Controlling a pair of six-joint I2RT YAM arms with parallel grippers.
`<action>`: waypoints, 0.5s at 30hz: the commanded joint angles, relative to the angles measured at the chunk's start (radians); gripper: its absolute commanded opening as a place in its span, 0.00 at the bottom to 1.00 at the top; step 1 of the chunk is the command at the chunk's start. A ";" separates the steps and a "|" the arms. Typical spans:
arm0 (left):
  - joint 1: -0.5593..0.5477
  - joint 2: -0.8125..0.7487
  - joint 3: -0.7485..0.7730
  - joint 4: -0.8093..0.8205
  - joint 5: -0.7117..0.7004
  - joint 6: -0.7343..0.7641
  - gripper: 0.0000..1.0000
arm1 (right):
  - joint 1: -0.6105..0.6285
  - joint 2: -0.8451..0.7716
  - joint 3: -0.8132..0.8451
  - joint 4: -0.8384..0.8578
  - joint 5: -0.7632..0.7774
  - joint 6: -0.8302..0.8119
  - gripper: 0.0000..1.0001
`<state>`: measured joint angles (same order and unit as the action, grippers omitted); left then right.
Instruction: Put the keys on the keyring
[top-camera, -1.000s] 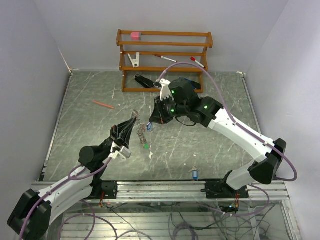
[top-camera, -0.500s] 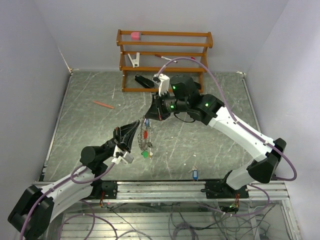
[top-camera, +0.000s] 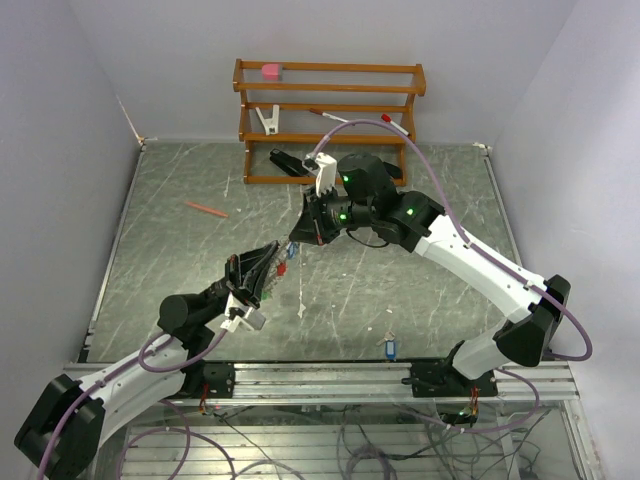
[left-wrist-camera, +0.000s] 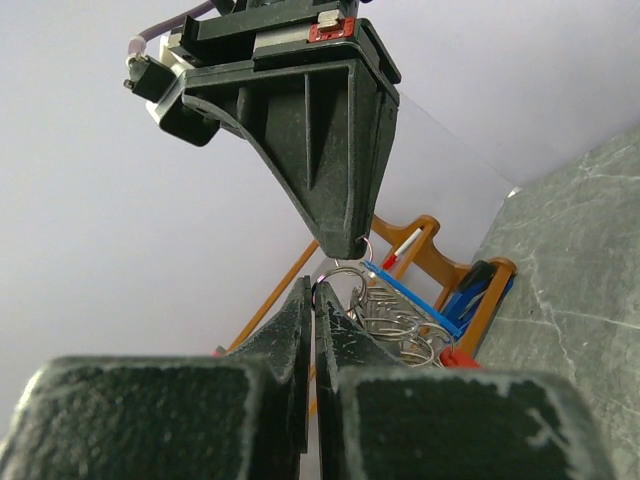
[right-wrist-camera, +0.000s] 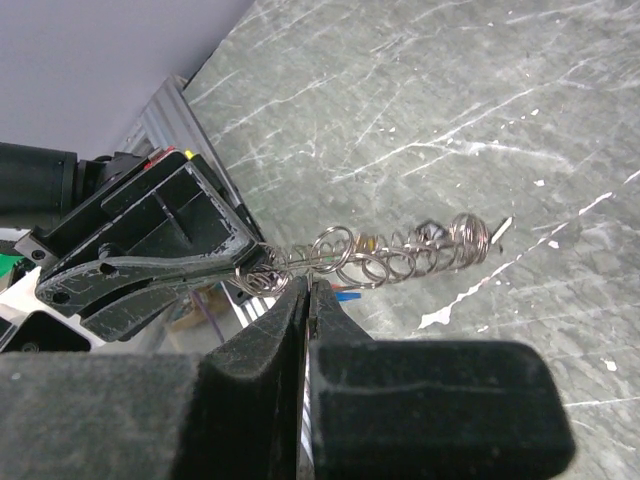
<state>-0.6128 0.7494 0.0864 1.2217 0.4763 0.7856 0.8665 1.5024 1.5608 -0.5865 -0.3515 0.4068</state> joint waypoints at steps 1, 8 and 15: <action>-0.010 -0.007 0.013 0.086 0.027 0.012 0.07 | -0.002 0.001 0.004 0.031 -0.011 0.001 0.00; -0.014 0.025 0.013 0.119 0.023 0.009 0.07 | -0.003 0.003 0.007 0.040 -0.023 0.009 0.00; -0.018 0.028 0.014 0.123 0.018 0.014 0.07 | 0.001 0.010 -0.005 0.041 -0.027 0.013 0.00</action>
<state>-0.6205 0.7853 0.0864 1.2224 0.4797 0.7887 0.8658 1.5043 1.5608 -0.5709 -0.3645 0.4122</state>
